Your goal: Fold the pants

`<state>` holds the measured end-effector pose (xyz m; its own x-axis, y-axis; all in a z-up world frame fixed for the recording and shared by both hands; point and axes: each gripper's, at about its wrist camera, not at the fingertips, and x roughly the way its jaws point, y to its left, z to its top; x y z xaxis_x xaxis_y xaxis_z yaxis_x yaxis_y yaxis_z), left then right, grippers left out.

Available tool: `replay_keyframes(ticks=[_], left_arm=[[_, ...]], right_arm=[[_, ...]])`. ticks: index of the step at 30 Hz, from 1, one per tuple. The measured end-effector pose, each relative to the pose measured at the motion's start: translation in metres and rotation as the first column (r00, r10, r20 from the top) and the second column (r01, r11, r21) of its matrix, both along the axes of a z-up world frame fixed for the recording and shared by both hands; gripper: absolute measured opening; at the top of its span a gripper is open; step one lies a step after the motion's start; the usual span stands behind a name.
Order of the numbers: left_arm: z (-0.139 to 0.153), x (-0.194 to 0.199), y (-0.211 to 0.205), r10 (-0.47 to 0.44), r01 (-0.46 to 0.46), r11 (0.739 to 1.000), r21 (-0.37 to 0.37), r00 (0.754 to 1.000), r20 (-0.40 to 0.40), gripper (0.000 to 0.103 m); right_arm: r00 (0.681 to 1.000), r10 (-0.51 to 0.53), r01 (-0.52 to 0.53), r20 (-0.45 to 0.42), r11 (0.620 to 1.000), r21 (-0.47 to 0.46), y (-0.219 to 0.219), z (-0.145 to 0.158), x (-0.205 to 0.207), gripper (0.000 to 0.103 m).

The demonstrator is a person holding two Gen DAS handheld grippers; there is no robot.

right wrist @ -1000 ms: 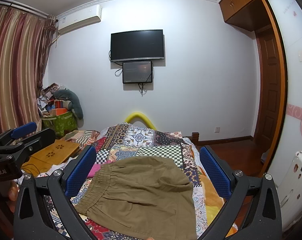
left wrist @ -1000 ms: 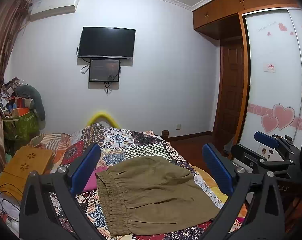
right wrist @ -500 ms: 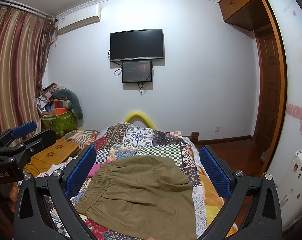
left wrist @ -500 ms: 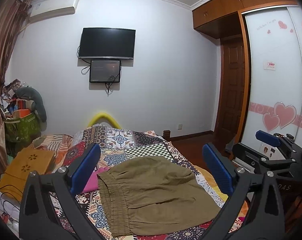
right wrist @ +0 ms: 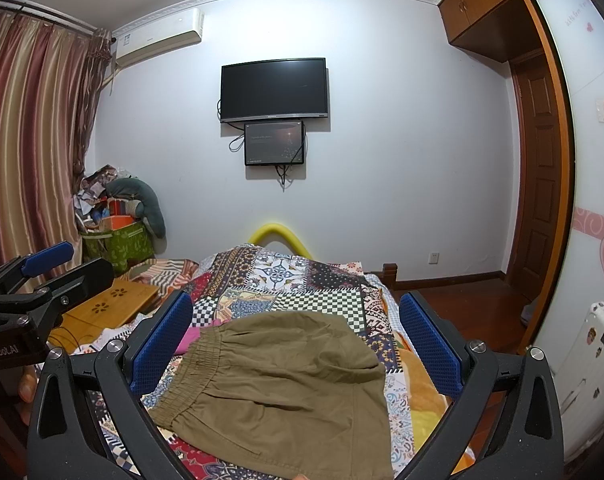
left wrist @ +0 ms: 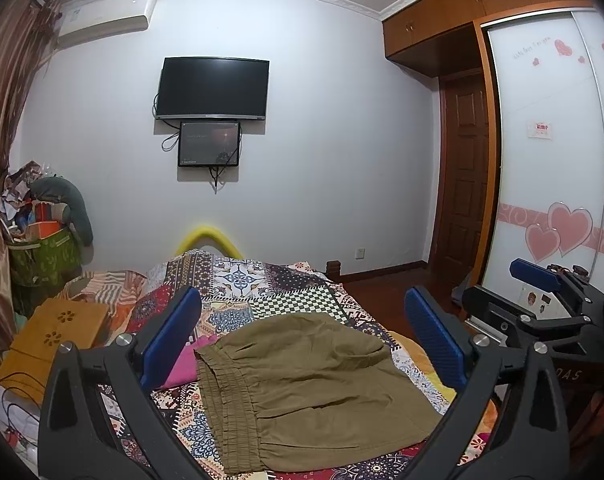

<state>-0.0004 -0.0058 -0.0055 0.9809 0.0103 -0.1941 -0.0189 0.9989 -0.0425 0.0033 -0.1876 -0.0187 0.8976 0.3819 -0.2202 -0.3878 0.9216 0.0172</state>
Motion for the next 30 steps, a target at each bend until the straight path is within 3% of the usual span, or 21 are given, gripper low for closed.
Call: replay_keyframes(ticks=[30], left_arm=[[0.0015, 0.0038, -0.0026, 0.004, -0.004, 1.0, 0.014, 1.0, -0.006, 0.103]], right_arm=[[1.0, -0.001, 0.001, -0.007, 1.0, -0.009, 0.0006, -0.0038, 0.0039, 0.103]])
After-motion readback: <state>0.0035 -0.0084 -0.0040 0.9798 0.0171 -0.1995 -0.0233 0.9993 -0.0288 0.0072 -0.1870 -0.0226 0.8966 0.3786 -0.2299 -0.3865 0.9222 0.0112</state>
